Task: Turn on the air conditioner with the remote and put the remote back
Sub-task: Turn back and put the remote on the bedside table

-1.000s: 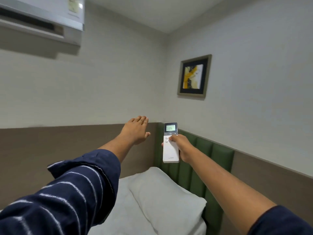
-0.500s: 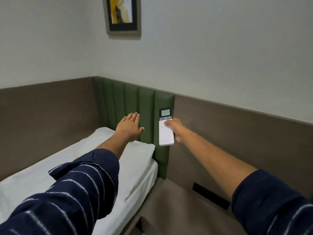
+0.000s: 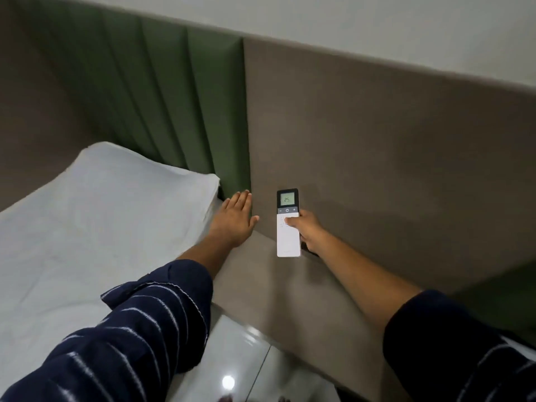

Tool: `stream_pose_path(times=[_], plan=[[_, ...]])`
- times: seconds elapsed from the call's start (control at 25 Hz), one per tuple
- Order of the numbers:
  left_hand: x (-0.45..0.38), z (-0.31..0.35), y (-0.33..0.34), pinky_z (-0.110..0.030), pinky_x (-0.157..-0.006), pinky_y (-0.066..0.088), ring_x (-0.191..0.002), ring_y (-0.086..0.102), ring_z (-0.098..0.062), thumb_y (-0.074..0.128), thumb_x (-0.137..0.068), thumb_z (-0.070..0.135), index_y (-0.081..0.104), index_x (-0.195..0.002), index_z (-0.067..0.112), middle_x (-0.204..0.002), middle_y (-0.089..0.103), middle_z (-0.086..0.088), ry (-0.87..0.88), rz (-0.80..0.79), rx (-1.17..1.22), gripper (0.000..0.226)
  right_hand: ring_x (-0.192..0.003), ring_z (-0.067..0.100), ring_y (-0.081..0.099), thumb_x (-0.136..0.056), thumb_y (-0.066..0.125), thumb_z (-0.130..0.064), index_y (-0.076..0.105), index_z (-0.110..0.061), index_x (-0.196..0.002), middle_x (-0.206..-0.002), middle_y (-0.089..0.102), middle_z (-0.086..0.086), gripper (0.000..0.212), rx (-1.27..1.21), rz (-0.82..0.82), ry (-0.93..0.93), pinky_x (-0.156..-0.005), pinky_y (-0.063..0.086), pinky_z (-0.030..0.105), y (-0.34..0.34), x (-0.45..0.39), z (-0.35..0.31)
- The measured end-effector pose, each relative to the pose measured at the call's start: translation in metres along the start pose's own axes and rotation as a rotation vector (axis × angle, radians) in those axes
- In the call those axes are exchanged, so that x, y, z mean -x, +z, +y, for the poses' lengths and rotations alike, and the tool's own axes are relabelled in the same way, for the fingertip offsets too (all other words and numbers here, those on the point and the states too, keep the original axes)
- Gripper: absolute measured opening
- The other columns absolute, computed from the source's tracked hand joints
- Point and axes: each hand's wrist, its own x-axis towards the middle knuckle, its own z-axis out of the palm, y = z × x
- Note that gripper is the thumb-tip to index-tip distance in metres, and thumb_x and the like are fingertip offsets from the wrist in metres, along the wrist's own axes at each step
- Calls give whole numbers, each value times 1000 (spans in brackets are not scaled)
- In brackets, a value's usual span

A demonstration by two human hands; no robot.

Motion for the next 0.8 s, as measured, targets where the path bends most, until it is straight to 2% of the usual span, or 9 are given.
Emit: stream_pose_path(times=[0.04,0.16,0.24,0.36,0.44,0.52,0.68,0.72,0.8], plan=[[-8,3,28,-37,-122,8,-152,5,-23,21,-102,44,5,-155,9,-164,6,-7,13,-33,-3,66,-88,29,64,-91,52,3,56,3,-126,-127,62,26,36,-8,15,44,-66,49,29,-6,-18,25],[-34,11,122,-37,-122,7,-151,6,-23,22,-102,42,5,-155,7,-164,6,-9,97,-185,-21,66,-104,36,65,-88,55,4,58,3,-124,-126,63,25,36,-27,98,199,-79,50,33,-20,-78,110],[-41,13,178,-37,-122,8,-151,6,-23,22,-102,42,4,-155,7,-164,5,-10,157,-253,-73,66,-103,37,64,-85,58,6,59,5,-122,-125,63,27,37,-43,149,270,-77,50,33,-28,-111,165],[-67,18,254,-38,-122,8,-151,5,-24,20,-101,44,2,-155,8,-164,3,-9,205,-333,-85,67,-104,40,66,-83,63,2,62,2,-119,-119,67,25,36,0,233,374,-89,53,43,-37,-164,249],[-74,22,298,-38,-123,8,-152,4,-25,20,-101,44,2,-155,9,-164,3,-9,218,-400,-44,67,-88,33,68,-82,63,1,64,1,-114,-108,67,22,33,16,275,446,-79,56,38,-38,-190,298],[-69,25,331,-37,-122,7,-152,3,-25,20,-101,44,1,-155,9,-164,2,-9,211,-456,-6,67,-74,25,62,-82,62,3,64,0,-111,-105,65,21,29,37,301,506,-64,48,27,-36,-202,333],[-59,30,370,-37,-122,7,-151,5,-26,24,-102,43,4,-154,6,-164,5,-11,210,-502,71,67,-90,24,60,-83,63,3,61,5,-120,-122,65,24,37,100,318,589,-56,42,25,-30,-213,387],[-57,31,376,-37,-122,8,-151,5,-27,24,-102,43,4,-154,6,-164,6,-12,229,-506,78,67,-91,24,60,-84,63,2,61,5,-121,-123,64,24,37,122,317,595,-60,45,27,-30,-215,398],[-56,32,381,-37,-122,7,-151,4,-27,24,-102,43,4,-154,6,-164,5,-12,255,-521,80,67,-103,30,63,-85,62,0,59,4,-122,-125,63,24,37,163,334,607,-81,51,34,-31,-217,412]])
